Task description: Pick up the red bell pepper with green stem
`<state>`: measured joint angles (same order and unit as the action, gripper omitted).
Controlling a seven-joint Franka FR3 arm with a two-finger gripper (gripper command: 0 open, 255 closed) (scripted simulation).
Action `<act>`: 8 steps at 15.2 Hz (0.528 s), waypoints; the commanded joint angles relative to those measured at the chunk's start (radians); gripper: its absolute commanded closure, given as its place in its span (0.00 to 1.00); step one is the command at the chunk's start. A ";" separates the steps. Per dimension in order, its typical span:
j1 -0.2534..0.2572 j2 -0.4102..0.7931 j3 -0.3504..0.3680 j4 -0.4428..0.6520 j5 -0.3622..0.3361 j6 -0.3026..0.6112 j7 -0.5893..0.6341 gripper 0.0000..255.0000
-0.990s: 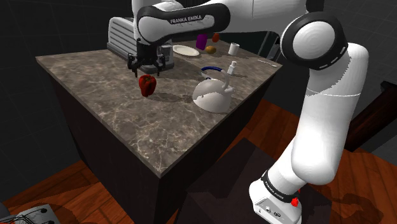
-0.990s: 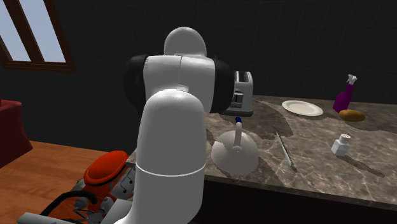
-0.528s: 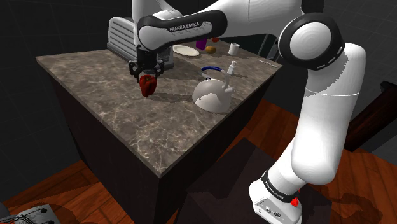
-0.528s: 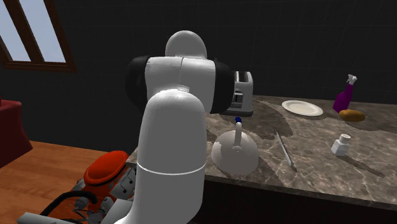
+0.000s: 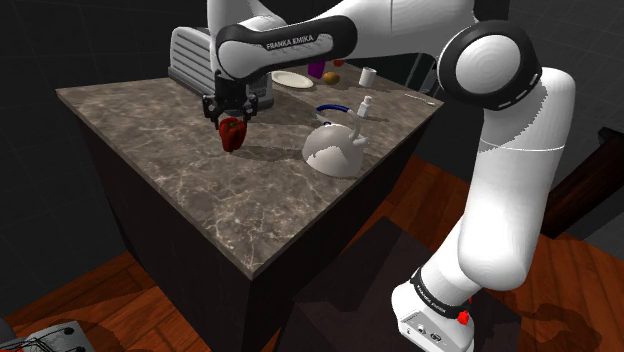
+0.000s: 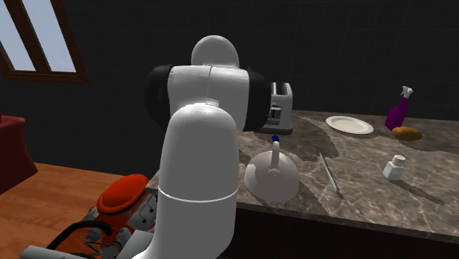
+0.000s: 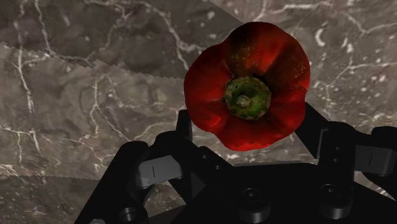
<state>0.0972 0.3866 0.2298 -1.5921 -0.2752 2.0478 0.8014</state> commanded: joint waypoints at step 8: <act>0.003 -0.018 0.006 0.078 0.014 -0.097 -0.020 1.00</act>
<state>0.0997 0.3720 0.2347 -1.5235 -0.2630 1.9636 0.7833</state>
